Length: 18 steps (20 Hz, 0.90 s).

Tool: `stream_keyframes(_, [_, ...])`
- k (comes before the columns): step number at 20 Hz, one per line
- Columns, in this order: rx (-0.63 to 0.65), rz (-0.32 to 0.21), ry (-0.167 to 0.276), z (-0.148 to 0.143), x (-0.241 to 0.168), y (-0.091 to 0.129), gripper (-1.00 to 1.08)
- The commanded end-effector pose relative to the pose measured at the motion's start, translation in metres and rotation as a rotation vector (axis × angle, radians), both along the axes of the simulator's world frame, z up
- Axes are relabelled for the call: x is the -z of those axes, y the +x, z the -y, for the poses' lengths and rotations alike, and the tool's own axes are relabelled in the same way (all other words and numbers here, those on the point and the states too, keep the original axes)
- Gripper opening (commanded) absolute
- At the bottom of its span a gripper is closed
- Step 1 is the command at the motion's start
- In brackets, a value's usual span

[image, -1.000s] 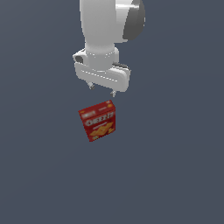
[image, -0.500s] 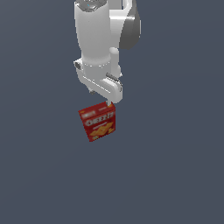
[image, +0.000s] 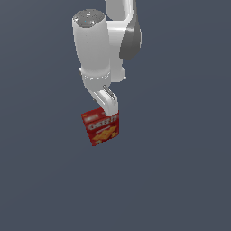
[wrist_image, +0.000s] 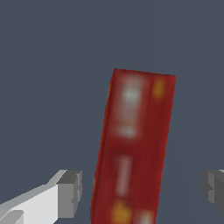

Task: Pick up the object and move it to a goal position.

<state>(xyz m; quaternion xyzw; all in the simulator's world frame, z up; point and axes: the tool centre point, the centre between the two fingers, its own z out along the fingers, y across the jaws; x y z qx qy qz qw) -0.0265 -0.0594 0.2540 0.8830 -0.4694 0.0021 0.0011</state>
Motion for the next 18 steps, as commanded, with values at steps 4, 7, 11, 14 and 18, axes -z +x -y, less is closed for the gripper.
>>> stream_keyframes(4, [0.090,-0.001,0.003,0.004,0.008,0.004,1.00])
stream_keyframes(7, [0.118,-0.002,0.004,0.005,0.010,0.005,1.00])
stream_keyframes(11, [0.136,-0.002,0.004,0.005,0.012,0.005,1.00])
stream_keyframes(14, [0.132,-0.003,0.004,0.005,0.012,0.005,1.00])
stream_keyframes(18, [0.133,-0.003,0.004,0.005,0.020,0.005,1.00])
